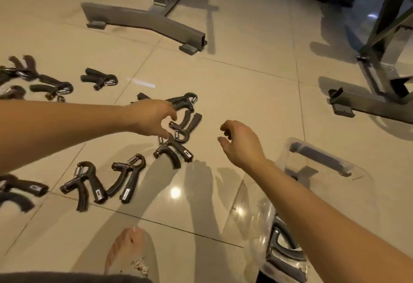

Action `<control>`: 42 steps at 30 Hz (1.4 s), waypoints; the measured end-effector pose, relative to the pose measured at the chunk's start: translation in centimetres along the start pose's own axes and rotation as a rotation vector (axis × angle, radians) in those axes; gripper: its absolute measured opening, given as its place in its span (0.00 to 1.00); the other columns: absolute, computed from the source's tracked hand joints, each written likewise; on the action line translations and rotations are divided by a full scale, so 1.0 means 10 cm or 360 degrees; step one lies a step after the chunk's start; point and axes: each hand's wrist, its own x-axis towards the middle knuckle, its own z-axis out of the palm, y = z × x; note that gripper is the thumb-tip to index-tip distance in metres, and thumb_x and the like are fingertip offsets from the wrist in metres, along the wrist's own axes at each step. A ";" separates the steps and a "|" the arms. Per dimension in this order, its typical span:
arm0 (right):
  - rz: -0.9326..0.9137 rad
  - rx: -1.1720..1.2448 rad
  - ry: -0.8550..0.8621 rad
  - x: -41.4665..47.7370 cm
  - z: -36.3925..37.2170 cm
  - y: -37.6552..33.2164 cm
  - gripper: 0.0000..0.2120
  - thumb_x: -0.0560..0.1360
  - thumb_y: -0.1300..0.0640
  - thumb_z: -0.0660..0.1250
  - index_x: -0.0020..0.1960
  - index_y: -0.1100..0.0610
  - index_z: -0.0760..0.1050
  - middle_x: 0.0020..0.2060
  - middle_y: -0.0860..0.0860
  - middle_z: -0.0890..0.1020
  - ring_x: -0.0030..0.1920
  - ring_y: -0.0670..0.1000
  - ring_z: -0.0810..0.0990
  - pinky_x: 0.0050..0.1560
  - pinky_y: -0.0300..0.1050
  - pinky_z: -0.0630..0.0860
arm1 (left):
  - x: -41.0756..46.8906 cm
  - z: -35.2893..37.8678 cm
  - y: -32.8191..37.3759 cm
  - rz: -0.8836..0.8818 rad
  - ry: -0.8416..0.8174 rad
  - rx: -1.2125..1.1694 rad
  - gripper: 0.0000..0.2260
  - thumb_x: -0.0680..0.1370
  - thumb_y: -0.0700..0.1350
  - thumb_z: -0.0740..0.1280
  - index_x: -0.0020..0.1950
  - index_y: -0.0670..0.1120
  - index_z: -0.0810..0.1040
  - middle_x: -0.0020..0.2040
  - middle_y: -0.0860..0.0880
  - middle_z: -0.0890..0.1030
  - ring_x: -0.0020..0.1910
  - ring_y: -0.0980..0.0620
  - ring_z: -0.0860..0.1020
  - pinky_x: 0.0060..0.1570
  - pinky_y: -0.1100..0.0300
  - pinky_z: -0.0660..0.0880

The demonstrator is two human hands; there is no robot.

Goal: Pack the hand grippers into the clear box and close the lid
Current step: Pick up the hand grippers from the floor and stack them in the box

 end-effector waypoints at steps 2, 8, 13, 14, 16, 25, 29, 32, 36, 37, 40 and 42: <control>-0.0044 -0.0062 -0.0138 0.22 0.23 -0.08 0.17 0.80 0.53 0.66 0.67 0.55 0.75 0.60 0.51 0.80 0.58 0.54 0.79 0.56 0.49 0.76 | -0.08 0.09 -0.29 -0.0061 -0.0009 -0.0001 0.30 0.72 0.60 0.75 0.70 0.51 0.74 0.65 0.52 0.76 0.60 0.50 0.76 0.48 0.60 0.69; -0.0142 -0.0330 -0.0564 0.87 0.80 -0.13 0.22 0.80 0.55 0.64 0.73 0.54 0.70 0.69 0.53 0.74 0.67 0.57 0.74 0.63 0.53 0.74 | -0.13 0.87 -0.57 -0.0060 -0.0070 -0.0329 0.34 0.70 0.64 0.74 0.72 0.53 0.72 0.65 0.54 0.75 0.62 0.53 0.74 0.59 0.54 0.74; -0.0372 -0.0476 -0.0726 1.39 1.20 -0.10 0.23 0.77 0.60 0.63 0.72 0.56 0.70 0.70 0.54 0.73 0.70 0.58 0.71 0.66 0.55 0.72 | 0.16 1.40 -0.53 0.0022 0.0002 -0.0414 0.40 0.69 0.64 0.75 0.77 0.51 0.68 0.76 0.51 0.68 0.73 0.50 0.66 0.72 0.53 0.64; -0.0406 -0.0517 -0.0732 1.46 1.27 -0.08 0.25 0.77 0.61 0.64 0.74 0.56 0.69 0.72 0.54 0.71 0.72 0.58 0.68 0.69 0.55 0.70 | 0.22 1.45 -0.53 0.0023 0.0033 -0.0404 0.43 0.68 0.65 0.75 0.78 0.50 0.66 0.78 0.50 0.66 0.75 0.50 0.63 0.74 0.53 0.62; -0.0467 -0.0655 -0.0699 1.51 1.38 -0.02 0.28 0.76 0.60 0.65 0.76 0.57 0.66 0.75 0.54 0.69 0.75 0.57 0.65 0.72 0.54 0.66 | 0.33 1.54 -0.55 -0.0002 0.0034 -0.0383 0.50 0.65 0.69 0.75 0.81 0.49 0.60 0.81 0.49 0.59 0.79 0.49 0.57 0.77 0.52 0.55; -0.0566 -0.0982 -0.0375 1.36 1.44 0.25 0.21 0.71 0.49 0.73 0.61 0.55 0.75 0.53 0.52 0.79 0.55 0.56 0.76 0.54 0.51 0.70 | 0.57 1.78 -0.58 -0.0102 0.0138 -0.0368 0.45 0.62 0.73 0.72 0.72 0.52 0.70 0.61 0.53 0.71 0.60 0.51 0.68 0.59 0.55 0.67; -0.0349 -0.0793 -0.0468 1.38 1.46 0.29 0.30 0.70 0.41 0.74 0.66 0.54 0.72 0.59 0.52 0.76 0.60 0.56 0.74 0.62 0.53 0.70 | 0.56 1.80 -0.53 -0.0086 0.0138 -0.0435 0.36 0.63 0.69 0.74 0.66 0.53 0.76 0.58 0.53 0.73 0.57 0.51 0.69 0.56 0.54 0.69; -0.0223 -0.0701 -0.0504 1.28 1.50 0.31 0.23 0.73 0.43 0.73 0.61 0.54 0.73 0.55 0.52 0.77 0.57 0.56 0.75 0.58 0.51 0.70 | 0.50 1.81 -0.47 -0.0070 0.0151 -0.0425 0.29 0.66 0.66 0.74 0.62 0.52 0.78 0.55 0.54 0.75 0.54 0.52 0.70 0.54 0.55 0.70; -0.0149 -0.0539 -0.0532 1.08 1.35 0.34 0.23 0.72 0.45 0.74 0.61 0.55 0.73 0.54 0.52 0.77 0.55 0.55 0.75 0.50 0.49 0.70 | 0.45 1.72 -0.41 -0.0044 0.0100 -0.0379 0.23 0.65 0.63 0.74 0.52 0.52 0.76 0.45 0.55 0.75 0.46 0.53 0.72 0.46 0.55 0.73; -0.0145 -0.0504 -0.0526 1.04 1.27 0.35 0.23 0.72 0.45 0.74 0.61 0.55 0.73 0.54 0.51 0.77 0.54 0.55 0.75 0.49 0.48 0.70 | 0.43 1.68 -0.40 -0.0042 0.0079 -0.0409 0.21 0.65 0.62 0.75 0.50 0.52 0.75 0.42 0.56 0.75 0.43 0.53 0.73 0.43 0.56 0.74; -0.0168 -0.0464 -0.0448 0.93 0.92 0.36 0.21 0.72 0.46 0.74 0.60 0.54 0.74 0.53 0.51 0.77 0.52 0.55 0.76 0.46 0.47 0.70 | 0.37 1.52 -0.32 -0.0012 0.0093 -0.0494 0.19 0.67 0.59 0.75 0.48 0.52 0.73 0.40 0.56 0.76 0.39 0.56 0.73 0.38 0.58 0.74; -0.0160 -0.0447 -0.0393 0.86 0.63 0.36 0.21 0.72 0.46 0.74 0.60 0.54 0.74 0.52 0.50 0.77 0.51 0.55 0.76 0.46 0.49 0.73 | 0.34 1.38 -0.22 0.0004 0.0118 -0.0551 0.18 0.67 0.59 0.75 0.49 0.53 0.73 0.40 0.56 0.76 0.39 0.57 0.73 0.37 0.60 0.72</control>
